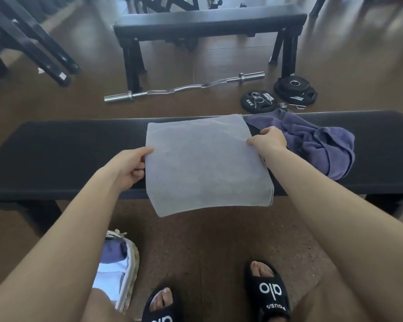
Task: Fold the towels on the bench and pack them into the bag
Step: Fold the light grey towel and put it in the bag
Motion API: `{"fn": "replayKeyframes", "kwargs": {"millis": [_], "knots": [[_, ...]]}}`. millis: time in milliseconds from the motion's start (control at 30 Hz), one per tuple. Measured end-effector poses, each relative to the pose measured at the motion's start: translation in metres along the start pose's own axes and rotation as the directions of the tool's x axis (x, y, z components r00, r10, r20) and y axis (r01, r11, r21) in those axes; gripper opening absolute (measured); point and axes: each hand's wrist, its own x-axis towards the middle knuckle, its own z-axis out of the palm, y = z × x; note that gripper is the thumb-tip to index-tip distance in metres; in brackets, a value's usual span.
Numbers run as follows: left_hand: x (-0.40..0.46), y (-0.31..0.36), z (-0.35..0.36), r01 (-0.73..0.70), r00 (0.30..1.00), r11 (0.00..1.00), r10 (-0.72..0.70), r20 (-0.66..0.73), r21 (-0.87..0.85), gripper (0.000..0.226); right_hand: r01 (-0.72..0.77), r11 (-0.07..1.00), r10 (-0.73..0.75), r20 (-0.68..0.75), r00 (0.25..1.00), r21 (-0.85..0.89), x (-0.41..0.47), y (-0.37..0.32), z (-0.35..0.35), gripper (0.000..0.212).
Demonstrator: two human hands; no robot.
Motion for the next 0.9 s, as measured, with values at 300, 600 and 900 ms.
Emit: {"fn": "replayKeyframes", "kwargs": {"millis": [300, 600, 900], "knots": [[-0.003, 0.009, -0.002, -0.026, 0.998, 0.999, 0.024, 0.055, 0.035, 0.022, -0.259, 0.933, 0.208, 0.214, 0.954, 0.251, 0.019, -0.01, -0.009, 0.038], [-0.012, 0.017, -0.006, -0.039, 0.999, 0.998, 0.041, 0.03, -0.058, 0.008, -0.313, 0.859, 0.182, 0.329, 0.927, 0.406, -0.001, -0.021, -0.014, 0.034], [-0.029, 0.111, 0.0, -0.355, 0.931, 0.934, 0.35, -0.104, -0.031, 0.008, -0.003, 0.878, -0.063, 0.121, 0.991, 0.479, -0.015, -0.095, -0.031, 0.025]]}}
